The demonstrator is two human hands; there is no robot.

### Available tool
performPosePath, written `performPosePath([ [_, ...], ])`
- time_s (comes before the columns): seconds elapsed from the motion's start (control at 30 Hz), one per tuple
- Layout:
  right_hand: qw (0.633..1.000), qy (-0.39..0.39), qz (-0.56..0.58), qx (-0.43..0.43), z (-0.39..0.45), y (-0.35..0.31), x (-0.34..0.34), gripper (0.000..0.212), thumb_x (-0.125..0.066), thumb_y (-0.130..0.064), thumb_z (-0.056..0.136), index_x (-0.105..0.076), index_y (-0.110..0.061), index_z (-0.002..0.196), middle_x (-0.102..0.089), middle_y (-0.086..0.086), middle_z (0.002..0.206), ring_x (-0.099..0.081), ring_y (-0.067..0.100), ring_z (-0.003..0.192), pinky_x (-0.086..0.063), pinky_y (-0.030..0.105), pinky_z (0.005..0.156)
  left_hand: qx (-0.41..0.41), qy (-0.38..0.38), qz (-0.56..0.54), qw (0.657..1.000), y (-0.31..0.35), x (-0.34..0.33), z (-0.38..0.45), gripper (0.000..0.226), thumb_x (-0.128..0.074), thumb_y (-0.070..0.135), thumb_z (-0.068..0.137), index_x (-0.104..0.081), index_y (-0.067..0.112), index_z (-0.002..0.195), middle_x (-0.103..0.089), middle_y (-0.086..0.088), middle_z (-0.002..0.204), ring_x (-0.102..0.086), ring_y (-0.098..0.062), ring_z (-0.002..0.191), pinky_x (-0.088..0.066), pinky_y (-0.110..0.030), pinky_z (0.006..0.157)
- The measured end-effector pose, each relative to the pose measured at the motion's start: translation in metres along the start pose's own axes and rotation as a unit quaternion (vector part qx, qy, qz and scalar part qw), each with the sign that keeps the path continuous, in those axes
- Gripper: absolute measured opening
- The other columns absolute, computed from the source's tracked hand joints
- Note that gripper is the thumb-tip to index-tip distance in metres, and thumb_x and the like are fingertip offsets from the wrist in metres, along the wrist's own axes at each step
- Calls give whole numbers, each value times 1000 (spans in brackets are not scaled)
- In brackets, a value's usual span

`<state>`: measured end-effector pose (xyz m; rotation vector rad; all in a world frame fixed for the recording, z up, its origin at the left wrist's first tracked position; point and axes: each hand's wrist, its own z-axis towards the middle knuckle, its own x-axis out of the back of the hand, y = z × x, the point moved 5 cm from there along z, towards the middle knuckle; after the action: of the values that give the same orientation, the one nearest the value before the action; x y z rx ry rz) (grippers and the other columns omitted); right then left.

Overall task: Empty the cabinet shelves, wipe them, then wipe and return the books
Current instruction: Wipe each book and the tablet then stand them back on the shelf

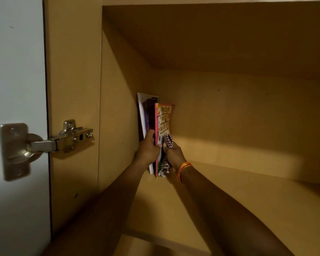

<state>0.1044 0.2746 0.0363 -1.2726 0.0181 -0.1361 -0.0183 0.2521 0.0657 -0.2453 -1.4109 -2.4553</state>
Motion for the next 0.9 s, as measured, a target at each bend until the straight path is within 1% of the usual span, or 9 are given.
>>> performPosePath([
  [0.1,1000,-3,-5,-2,9,2,-5,33,-49,-9,100,-64,-13,129,-71,10,117,-68,25,104,-55,40,95,7,13,3,1000,-7,0,7,51,-54,2,98,-40,24,142,-62,-5,133,-60,-25,118,-53,-35,91],
  [0.23,1000,-7,0,3,14,0,-8,29,-51,-14,101,-65,-17,126,-73,7,114,-70,21,100,-57,31,85,15,23,5,1000,-13,0,13,49,-52,0,97,-40,22,139,-62,-5,133,-61,-27,118,-54,-36,89],
  [0.3,1000,-7,2,1,15,2,-9,28,-51,-14,100,-66,-18,124,-74,6,112,-70,22,100,-57,35,88,17,27,23,999,-13,0,14,47,-53,4,98,-40,22,139,-62,-6,130,-62,-28,115,-55,-41,91],
  [0.4,1000,-13,-3,3,16,4,-11,30,-53,-13,98,-67,-18,124,-74,6,112,-70,23,102,-56,43,96,-2,60,116,991,-12,2,12,42,-57,12,96,-41,23,133,-65,-9,124,-66,-30,105,-59,-47,87],
  [0.5,1000,-27,9,-4,10,0,-15,34,-55,-4,95,-66,-19,124,-73,4,112,-69,22,102,-57,38,92,-34,107,261,959,-4,9,6,36,-62,21,95,-41,19,124,-69,-13,109,-70,-31,90,-61,-44,73],
  [0.57,1000,-22,3,-7,9,1,-16,31,-54,-6,96,-67,-19,121,-73,4,111,-69,24,103,-57,37,89,-40,114,295,948,-1,11,0,37,-64,21,95,-38,16,122,-71,-13,107,-72,-31,86,-60,-42,68],
  [0.73,999,-15,-32,-7,12,8,-16,26,-53,-23,101,-69,-22,121,-74,4,112,-69,23,102,-54,46,98,-27,99,314,944,-4,17,-10,57,-70,23,93,-31,17,133,-70,-13,114,-73,-30,92,-60,-43,75],
  [0.83,998,-28,-51,-3,8,8,-15,27,-53,-25,100,-68,-23,123,-74,2,112,-69,22,103,-53,46,99,-34,91,340,935,-6,16,-14,68,-68,22,94,-23,21,145,-70,-10,116,-72,-28,93,-60,-42,76],
  [0.9,998,-43,-44,-3,4,7,-14,28,-53,-23,101,-67,-22,124,-74,3,113,-69,22,104,-53,47,99,-48,82,381,920,-5,14,-16,78,-66,24,96,-13,27,154,-69,-8,115,-72,-26,91,-60,-40,75],
])
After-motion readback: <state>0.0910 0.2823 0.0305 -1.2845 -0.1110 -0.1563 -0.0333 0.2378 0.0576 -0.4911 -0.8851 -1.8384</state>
